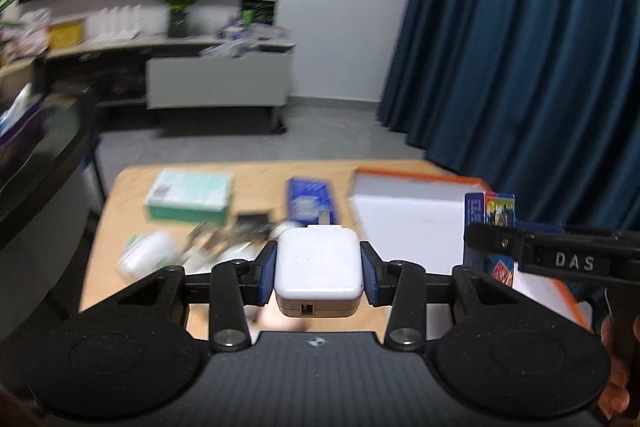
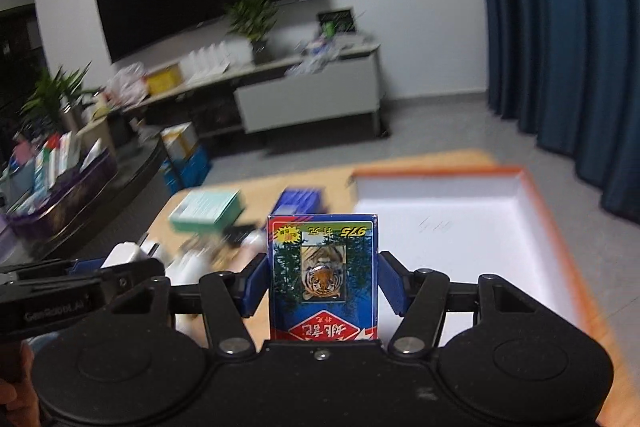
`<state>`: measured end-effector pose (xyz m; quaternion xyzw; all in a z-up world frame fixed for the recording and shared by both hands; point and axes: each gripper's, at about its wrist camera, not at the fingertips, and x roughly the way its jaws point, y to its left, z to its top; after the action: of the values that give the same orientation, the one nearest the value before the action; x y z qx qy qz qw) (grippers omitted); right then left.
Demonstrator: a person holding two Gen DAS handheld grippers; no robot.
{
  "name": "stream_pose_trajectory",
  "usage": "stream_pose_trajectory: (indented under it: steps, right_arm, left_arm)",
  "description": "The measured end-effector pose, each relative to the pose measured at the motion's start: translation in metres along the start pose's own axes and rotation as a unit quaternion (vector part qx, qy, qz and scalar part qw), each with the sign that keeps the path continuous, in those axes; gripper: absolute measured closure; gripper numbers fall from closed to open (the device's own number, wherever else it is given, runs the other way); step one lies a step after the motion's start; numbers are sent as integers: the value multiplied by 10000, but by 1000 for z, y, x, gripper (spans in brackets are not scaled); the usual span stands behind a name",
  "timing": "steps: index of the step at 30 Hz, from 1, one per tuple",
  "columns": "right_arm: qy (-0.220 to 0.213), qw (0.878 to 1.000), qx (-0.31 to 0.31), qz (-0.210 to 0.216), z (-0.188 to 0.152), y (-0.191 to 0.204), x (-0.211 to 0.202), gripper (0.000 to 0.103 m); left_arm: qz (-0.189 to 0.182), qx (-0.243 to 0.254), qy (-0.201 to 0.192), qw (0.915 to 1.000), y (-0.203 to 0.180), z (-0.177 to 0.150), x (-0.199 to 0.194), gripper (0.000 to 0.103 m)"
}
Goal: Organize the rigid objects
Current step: 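Carry the charger cube and card box over the white box lid with both grippers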
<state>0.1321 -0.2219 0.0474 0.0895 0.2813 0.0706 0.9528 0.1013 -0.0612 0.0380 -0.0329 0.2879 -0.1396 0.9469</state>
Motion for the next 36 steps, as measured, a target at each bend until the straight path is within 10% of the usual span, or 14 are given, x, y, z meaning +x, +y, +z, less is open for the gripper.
stream_pose_trajectory:
  steps: [12, 36]
  right_arm:
    - [-451, 9940, 36, -992, 66, -94, -30, 32]
    - [52, 9959, 288, -856, 43, -110, 43, 32]
  left_arm:
    - [-503, 385, -207, 9978, -77, 80, 68, 61]
    - [-333, 186, 430, 9983, -89, 61, 116, 61]
